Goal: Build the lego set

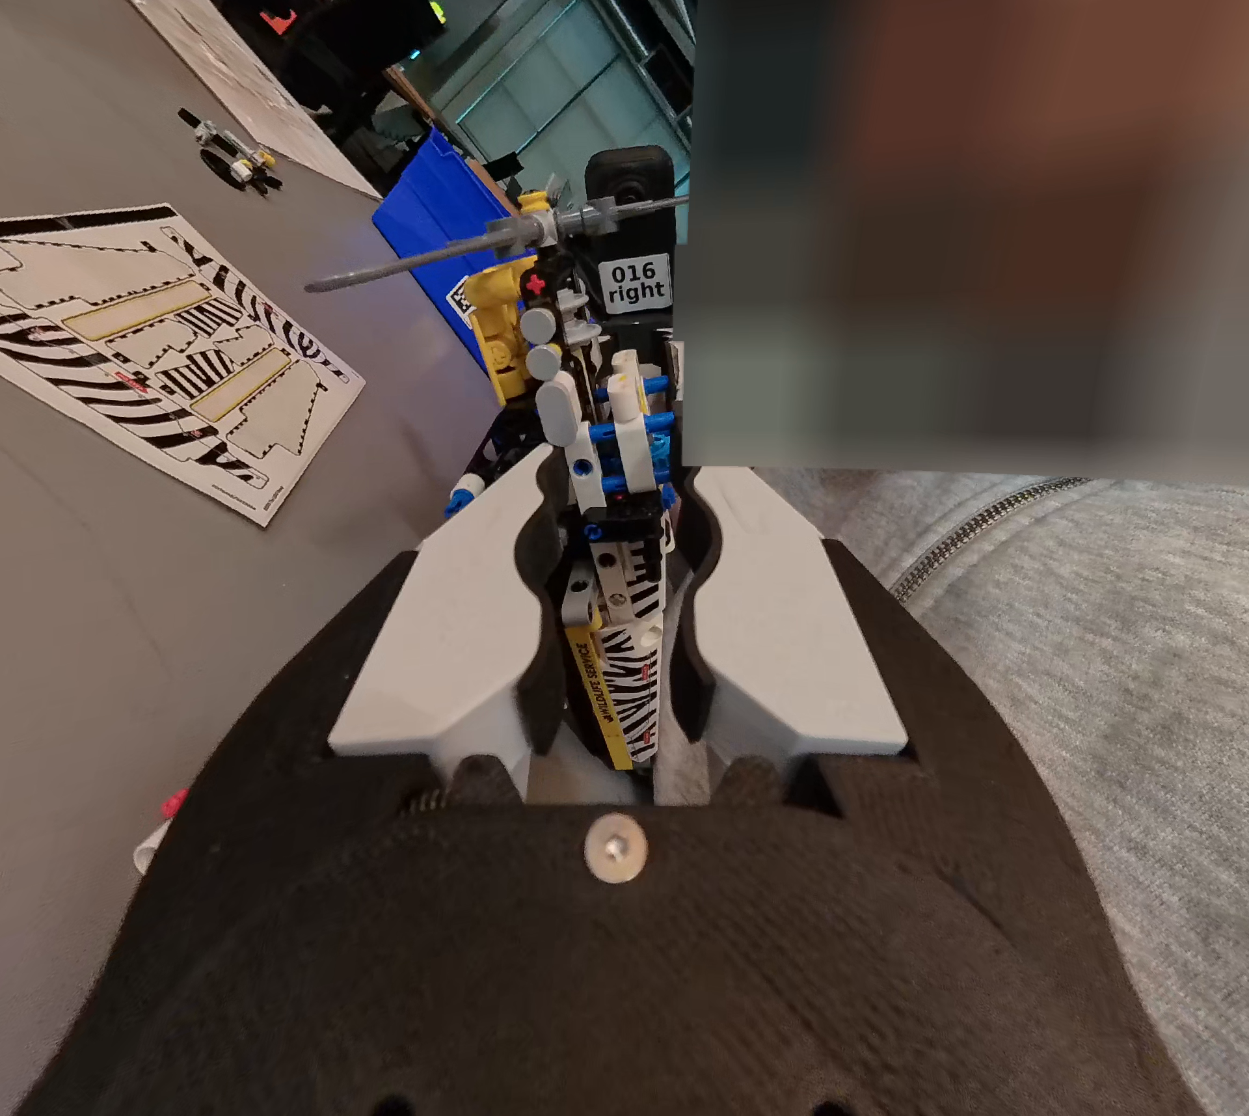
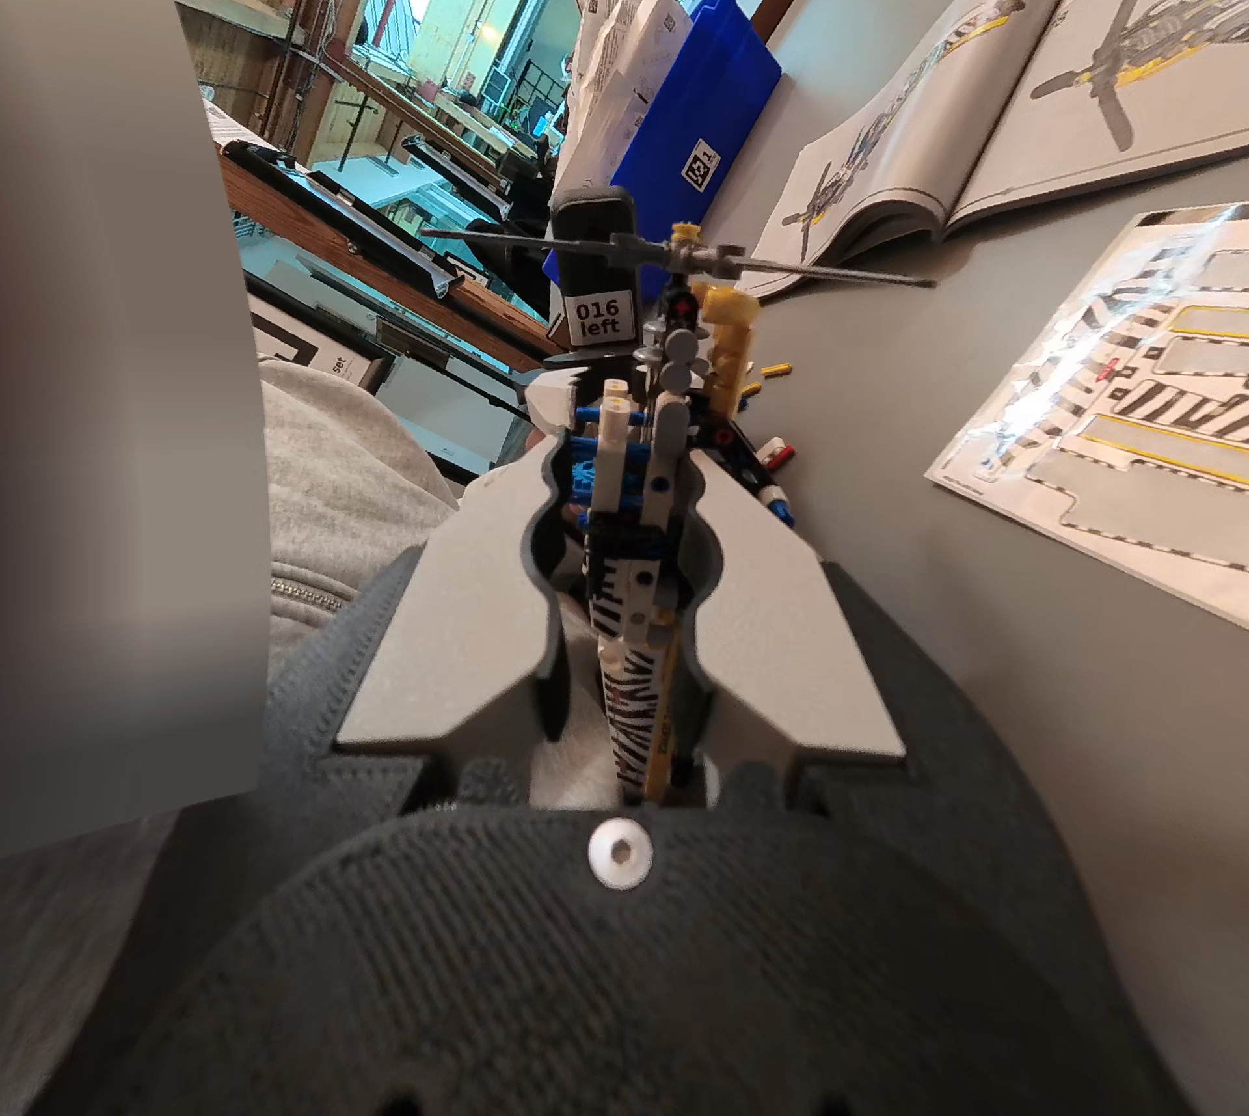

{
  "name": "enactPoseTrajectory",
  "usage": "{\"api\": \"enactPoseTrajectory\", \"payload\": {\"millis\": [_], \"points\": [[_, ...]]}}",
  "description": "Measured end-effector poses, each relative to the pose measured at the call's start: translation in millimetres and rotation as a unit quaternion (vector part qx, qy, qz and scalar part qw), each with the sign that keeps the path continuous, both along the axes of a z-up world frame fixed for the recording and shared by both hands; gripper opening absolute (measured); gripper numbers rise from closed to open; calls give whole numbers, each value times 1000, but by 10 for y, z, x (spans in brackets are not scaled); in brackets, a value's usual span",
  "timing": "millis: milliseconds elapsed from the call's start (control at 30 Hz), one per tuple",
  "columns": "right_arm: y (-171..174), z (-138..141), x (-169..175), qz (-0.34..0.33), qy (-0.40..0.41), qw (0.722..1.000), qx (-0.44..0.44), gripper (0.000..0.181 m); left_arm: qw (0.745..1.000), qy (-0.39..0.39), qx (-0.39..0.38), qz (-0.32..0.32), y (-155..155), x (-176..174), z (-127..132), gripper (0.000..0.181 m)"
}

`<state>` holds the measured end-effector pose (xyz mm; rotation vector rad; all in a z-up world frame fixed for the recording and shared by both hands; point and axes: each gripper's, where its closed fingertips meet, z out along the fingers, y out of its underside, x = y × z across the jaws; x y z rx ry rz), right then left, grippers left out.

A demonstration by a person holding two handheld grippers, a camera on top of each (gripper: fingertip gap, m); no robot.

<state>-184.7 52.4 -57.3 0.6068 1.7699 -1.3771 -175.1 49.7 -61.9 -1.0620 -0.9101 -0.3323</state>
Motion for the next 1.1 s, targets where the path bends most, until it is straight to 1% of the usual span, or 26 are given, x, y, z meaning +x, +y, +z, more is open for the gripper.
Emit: {"api": "enactPoseTrajectory", "payload": {"millis": [333, 500, 667, 833, 933, 1100], "points": [[-25, 3, 27, -2, -11, 1000, -12, 29, 1000, 7, 8, 0, -22, 29, 2, 30], [-3, 2, 40, 7, -3, 1000, -16, 29, 1000, 14, -8, 0, -4, 29, 6, 30], [3, -12, 28, 9, -23, 1000, -12, 29, 1000, 6, -6, 1, 2, 15, -5, 31], [22, -18, 24, 9, -33, 999, -9, 28, 999, 15, -27, 8, 27, 12, -12, 30], [26, -10, 27, 6, -26, 1000, -5, 28, 999, 18, -34, 11, 29, 14, -4, 30], [12, -23, 38, 4, -16, 1000, 3, 28, 1000, 15, -21, 13, 13, 21, -16, 30]]}}
